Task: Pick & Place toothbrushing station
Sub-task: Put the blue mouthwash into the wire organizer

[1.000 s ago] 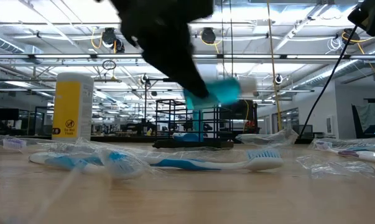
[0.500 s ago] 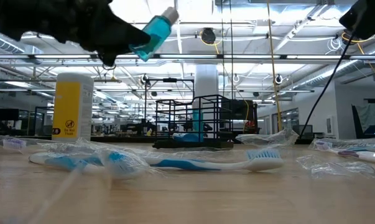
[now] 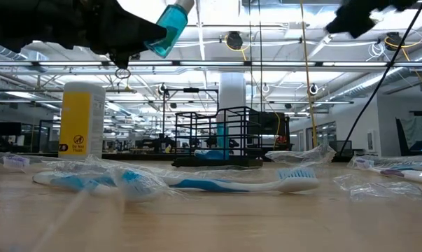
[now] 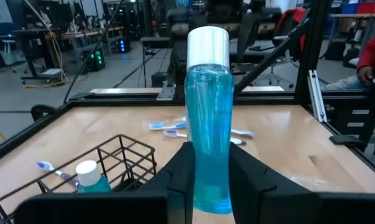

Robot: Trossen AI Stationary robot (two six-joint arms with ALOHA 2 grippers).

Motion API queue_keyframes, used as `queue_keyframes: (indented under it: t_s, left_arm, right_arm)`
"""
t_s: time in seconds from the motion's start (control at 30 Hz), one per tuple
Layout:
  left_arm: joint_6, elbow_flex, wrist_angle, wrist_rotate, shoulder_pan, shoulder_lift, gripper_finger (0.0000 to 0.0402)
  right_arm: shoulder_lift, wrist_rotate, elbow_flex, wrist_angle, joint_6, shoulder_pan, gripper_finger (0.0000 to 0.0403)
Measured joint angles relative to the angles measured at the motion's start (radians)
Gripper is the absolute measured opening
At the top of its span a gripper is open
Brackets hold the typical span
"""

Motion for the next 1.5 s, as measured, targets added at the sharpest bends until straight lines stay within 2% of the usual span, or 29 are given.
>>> queue_keyframes:
  t_s: [0.13,0.33,0.6,0.83,1.13,1.5]
  left_arm:
    - [0.015,0.0,-0.001,-0.001,0.001,0.0,0.0064]
    - [0.02,-0.037,0.008,-0.013,0.011,0.0,0.0064]
    - [-0.021,-0.203,0.253,0.003,0.045,0.001,0.0064]
    - [-0.025,-0.235,0.279,0.008,0.047,0.001,0.0064]
    - [-0.014,-0.236,0.231,0.039,0.092,0.001,0.0064]
    - [-0.008,-0.236,0.223,0.089,0.135,0.001,0.0064]
  right_arm:
    - [0.098,-0.197,0.003,0.072,-0.076,-0.169,0.0199]
    - [0.238,-0.347,0.116,0.07,-0.223,-0.292,0.0199]
    - [0.438,-0.361,0.432,-0.133,-0.416,-0.372,0.0199]
    - [0.602,-0.434,0.628,-0.207,-0.54,-0.459,0.0199]
    - [0.717,-0.438,0.738,-0.214,-0.635,-0.496,0.0199]
    - [0.718,-0.437,0.774,-0.212,-0.665,-0.534,0.0199]
